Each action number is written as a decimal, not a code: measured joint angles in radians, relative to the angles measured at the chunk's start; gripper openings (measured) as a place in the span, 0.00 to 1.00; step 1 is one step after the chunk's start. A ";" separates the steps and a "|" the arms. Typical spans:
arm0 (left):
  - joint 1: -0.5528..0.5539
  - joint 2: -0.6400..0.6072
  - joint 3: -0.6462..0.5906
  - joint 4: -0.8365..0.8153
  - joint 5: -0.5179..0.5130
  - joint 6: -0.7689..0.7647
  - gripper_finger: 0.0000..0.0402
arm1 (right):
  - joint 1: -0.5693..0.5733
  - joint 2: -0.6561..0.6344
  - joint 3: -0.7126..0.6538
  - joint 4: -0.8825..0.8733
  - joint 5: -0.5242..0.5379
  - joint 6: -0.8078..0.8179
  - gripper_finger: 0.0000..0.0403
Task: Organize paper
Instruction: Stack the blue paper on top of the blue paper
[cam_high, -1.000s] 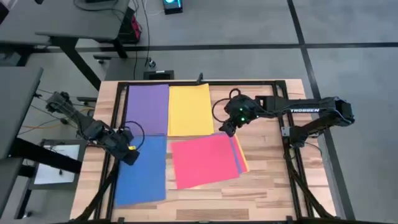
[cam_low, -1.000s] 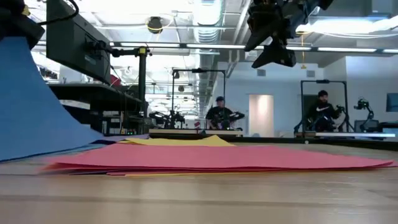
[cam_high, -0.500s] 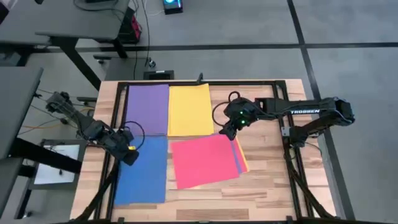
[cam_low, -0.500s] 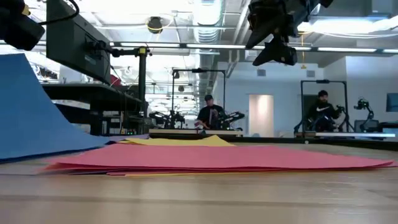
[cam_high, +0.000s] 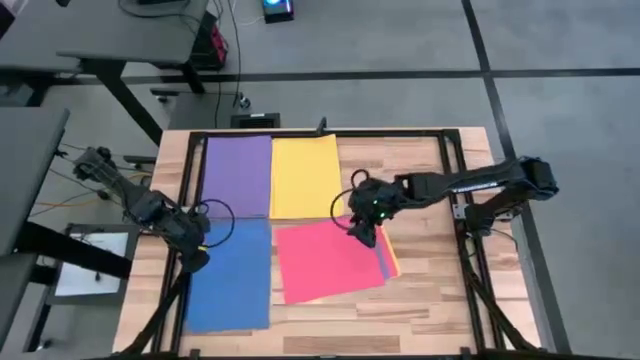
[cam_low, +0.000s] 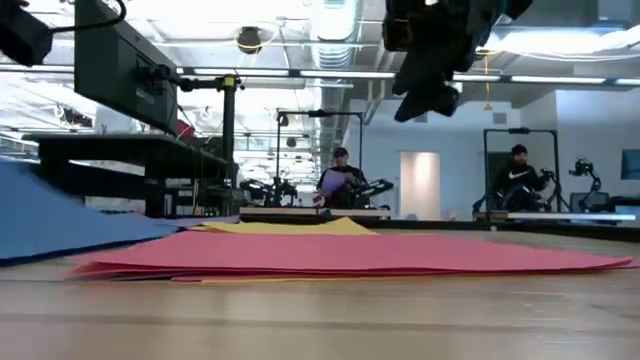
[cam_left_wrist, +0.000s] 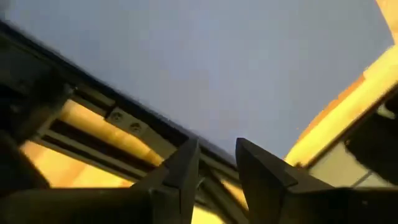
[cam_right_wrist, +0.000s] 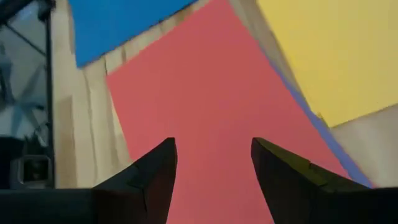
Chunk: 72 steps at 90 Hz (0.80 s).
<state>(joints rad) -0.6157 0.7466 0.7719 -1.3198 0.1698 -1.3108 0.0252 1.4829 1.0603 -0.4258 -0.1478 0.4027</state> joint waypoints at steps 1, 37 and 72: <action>0.000 0.001 0.002 -0.010 -0.001 0.008 0.23 | 0.003 0.005 0.000 0.011 0.000 -0.001 0.49; 0.000 0.006 0.007 -0.060 -0.037 0.108 0.23 | 0.106 0.356 0.136 0.516 0.000 -0.042 0.49; 0.000 0.006 0.007 -0.052 -0.049 0.137 0.23 | 0.158 0.817 0.752 0.185 0.028 -0.254 0.12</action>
<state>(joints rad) -0.6155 0.7525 0.7788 -1.3716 0.1210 -1.1740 0.1829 2.2994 1.8124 -0.2405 -0.1200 0.1483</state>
